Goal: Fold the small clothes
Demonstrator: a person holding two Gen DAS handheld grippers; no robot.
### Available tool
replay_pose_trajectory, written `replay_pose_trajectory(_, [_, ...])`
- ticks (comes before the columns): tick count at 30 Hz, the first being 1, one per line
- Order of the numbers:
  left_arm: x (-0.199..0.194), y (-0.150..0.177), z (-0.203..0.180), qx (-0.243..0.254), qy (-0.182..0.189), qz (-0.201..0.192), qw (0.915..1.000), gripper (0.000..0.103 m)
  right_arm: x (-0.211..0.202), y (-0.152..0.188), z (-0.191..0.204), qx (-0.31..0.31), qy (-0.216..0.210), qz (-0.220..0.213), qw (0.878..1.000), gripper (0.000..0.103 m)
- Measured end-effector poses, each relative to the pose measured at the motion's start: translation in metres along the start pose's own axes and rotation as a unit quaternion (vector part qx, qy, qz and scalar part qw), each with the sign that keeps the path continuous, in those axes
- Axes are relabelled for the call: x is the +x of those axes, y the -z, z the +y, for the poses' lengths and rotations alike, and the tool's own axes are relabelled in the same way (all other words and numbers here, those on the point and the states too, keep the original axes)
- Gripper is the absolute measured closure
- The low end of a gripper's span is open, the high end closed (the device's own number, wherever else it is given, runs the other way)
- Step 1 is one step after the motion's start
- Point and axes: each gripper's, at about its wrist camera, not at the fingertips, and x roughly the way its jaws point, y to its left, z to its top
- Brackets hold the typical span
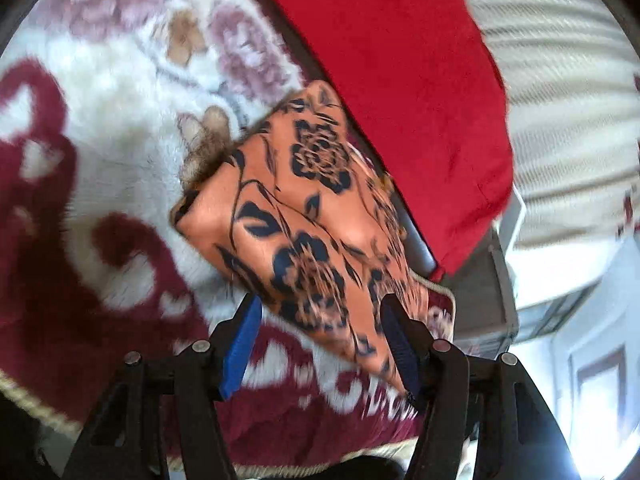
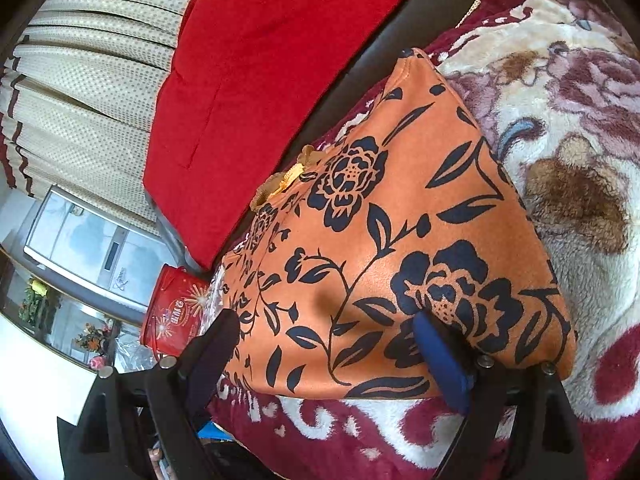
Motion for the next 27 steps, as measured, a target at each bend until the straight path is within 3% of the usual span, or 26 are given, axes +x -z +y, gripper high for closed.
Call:
replay_pose_trajectory(4, [0.017, -0.015, 0.020, -0.059, -0.030, -0.026, 0.9975, 0.041, 0.000, 0.000, 0.001, -0.001, -0.001, -0.001, 1.000, 0.013])
replay_pose_trajectory(6, [0.019, -0.015, 0.018, -0.063, -0.031, -0.032, 0.9970, 0.043, 0.001, 0.001, 0.000, -0.003, -0.003, -0.001, 1.000, 0.013])
replay_pose_trajectory(8, [0.019, -0.019, 0.008, -0.036, -0.046, -0.042, 0.9974, 0.067, 0.001, 0.000, 0.000, -0.005, -0.004, -0.001, 1.000, 0.013])
replay_pose_trajectory(9, [0.020, -0.023, 0.000, -0.016, -0.064, -0.046, 0.9968, 0.090, 0.001, 0.000, 0.000, -0.007, -0.003, 0.000, 1.000, 0.013])
replay_pose_trajectory(12, [0.008, -0.023, -0.025, 0.029, -0.083, -0.078, 0.9931, 0.090, 0.001, 0.000, -0.001, -0.008, -0.003, 0.001, 1.000, 0.013])
replay_pose_trajectory(14, [0.002, -0.014, -0.049, 0.097, -0.113, -0.109, 0.9828, 0.091, 0.001, 0.001, -0.001, -0.009, -0.003, 0.000, 1.000, 0.013])
replay_pose_trajectory(16, [0.005, -0.005, -0.056, 0.121, -0.137, -0.113, 0.9765, 0.089, 0.001, 0.001, 0.000, -0.010, -0.002, -0.001, 1.000, 0.013])
replay_pose_trajectory(18, [0.022, -0.005, -0.041, 0.111, -0.199, -0.095, 0.9691, 0.077, 0.001, 0.001, 0.000, -0.009, -0.002, -0.002, 1.000, 0.013])
replay_pose_trajectory(19, [0.033, -0.011, -0.027, 0.095, -0.229, -0.071, 0.9661, 0.064, 0.001, 0.001, -0.001, -0.008, -0.004, -0.002, 1.000, 0.013])
replay_pose_trajectory(20, [0.041, -0.016, -0.011, 0.072, -0.228, -0.049, 0.9697, 0.065, 0.000, 0.000, -0.001, -0.007, -0.006, 0.000, 1.000, 0.013])
replay_pose_trajectory(22, [0.032, -0.021, -0.010, 0.052, -0.203, -0.060, 0.9760, 0.066, 0.000, -0.002, -0.002, -0.001, -0.008, 0.003, 1.000, 0.013])
replay_pose_trajectory(26, [0.015, -0.019, -0.040, 0.101, -0.219, -0.098, 0.9655, 0.059, -0.007, -0.003, -0.002, 0.005, -0.006, 0.002, 1.000, 0.013])
replay_pose_trajectory(27, [0.003, -0.019, -0.037, 0.107, -0.229, -0.111, 0.9611, 0.052, -0.014, -0.002, -0.001, 0.008, -0.006, -0.009, 1.000, 0.013])
